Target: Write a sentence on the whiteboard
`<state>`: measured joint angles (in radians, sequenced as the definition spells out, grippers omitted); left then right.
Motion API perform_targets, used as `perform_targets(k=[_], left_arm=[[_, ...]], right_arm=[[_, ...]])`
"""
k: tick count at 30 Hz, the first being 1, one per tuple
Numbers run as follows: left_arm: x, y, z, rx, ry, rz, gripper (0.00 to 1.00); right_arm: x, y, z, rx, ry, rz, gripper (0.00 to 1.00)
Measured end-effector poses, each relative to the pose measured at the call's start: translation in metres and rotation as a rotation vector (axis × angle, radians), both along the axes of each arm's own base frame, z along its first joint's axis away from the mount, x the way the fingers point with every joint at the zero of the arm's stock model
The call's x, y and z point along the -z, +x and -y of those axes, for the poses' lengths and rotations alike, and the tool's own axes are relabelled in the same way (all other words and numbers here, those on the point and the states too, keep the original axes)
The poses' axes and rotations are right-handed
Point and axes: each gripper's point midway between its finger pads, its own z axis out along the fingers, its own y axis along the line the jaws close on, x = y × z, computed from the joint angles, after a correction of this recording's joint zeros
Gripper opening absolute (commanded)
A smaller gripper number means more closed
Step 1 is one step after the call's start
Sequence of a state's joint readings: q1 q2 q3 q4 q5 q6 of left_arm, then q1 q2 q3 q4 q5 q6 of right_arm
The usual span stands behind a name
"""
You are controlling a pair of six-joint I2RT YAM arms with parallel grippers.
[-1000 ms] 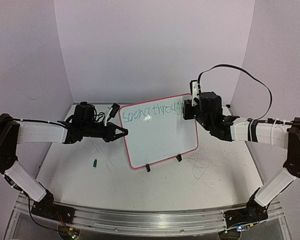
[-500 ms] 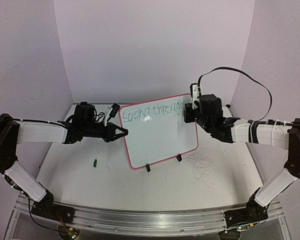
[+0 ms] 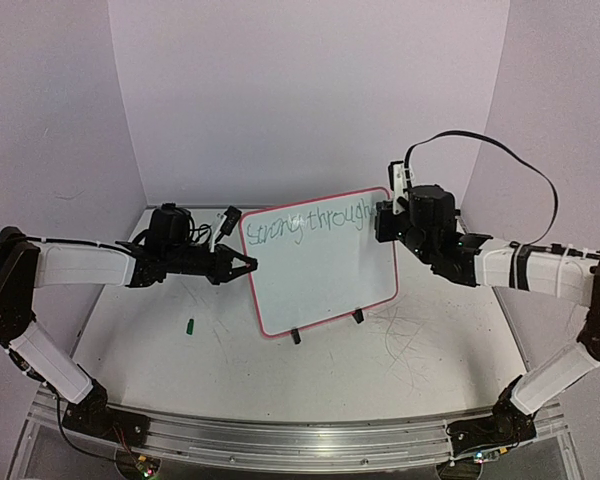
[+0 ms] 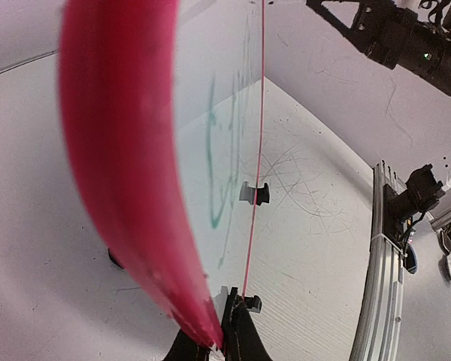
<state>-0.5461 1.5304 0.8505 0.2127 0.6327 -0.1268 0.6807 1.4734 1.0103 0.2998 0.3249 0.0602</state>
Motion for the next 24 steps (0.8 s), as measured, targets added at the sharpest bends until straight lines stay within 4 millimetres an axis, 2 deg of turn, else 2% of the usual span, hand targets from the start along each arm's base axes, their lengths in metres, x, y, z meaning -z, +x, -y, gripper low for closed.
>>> perform_targets(k=[1, 6, 8, 11, 17, 24], left_arm=[[0.0, 0.0, 0.0, 0.0, 0.0, -0.001, 0.0], [0.001, 0.0, 0.0, -0.001, 0.001, -0.001, 0.0], [0.001, 0.001, 0.0, -0.004, 0.002, -0.001, 0.0], [0.001, 0.001, 0.0, -0.007, 0.003, -0.002, 0.0], [0.003, 0.002, 0.001, -0.03, 0.008, -0.012, 0.0], [0.002, 0.005, 0.005, -0.041, 0.007, -0.02, 0.0]], right_arm=[[-0.009, -0.005, -0.001, -0.026, 0.013, 0.016, 0.0], [-0.08, -0.048, 0.003, -0.18, 0.112, 0.164, 0.0], [-0.09, -0.064, 0.003, -0.239, 0.126, 0.197, 0.0], [-0.079, -0.074, -0.007, -0.324, 0.098, 0.169, 0.0], [-0.029, -0.077, -0.029, -0.429, 0.015, 0.03, 0.0], [-0.007, -0.087, -0.052, -0.501, -0.015, -0.03, 0.0]])
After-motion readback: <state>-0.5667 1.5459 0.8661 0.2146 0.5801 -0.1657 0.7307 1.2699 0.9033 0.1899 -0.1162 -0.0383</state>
